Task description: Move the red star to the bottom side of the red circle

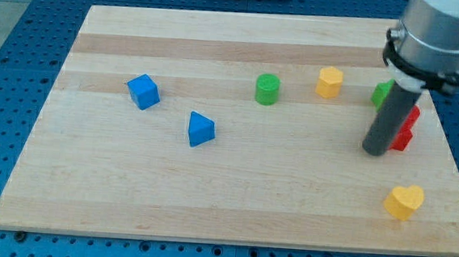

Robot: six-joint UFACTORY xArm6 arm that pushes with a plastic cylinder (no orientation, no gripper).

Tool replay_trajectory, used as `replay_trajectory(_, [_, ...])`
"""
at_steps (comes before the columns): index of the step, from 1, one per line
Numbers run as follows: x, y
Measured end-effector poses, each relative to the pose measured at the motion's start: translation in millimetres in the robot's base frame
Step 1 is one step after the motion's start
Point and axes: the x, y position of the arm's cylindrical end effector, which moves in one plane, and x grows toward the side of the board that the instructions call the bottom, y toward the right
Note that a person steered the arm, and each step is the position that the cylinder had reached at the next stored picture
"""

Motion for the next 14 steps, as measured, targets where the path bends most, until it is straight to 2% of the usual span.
replay_trajectory(2, [16, -6])
replay_trajectory(3, [4, -50])
replay_trajectory(4, [-55, -51])
replay_trajectory(7, [-53, -20])
replay_trajectory(9, [-18, 7])
replay_trajectory(11, [-10, 27])
replay_trajectory(12, [0, -14])
replay_trajectory(14, [81, -185])
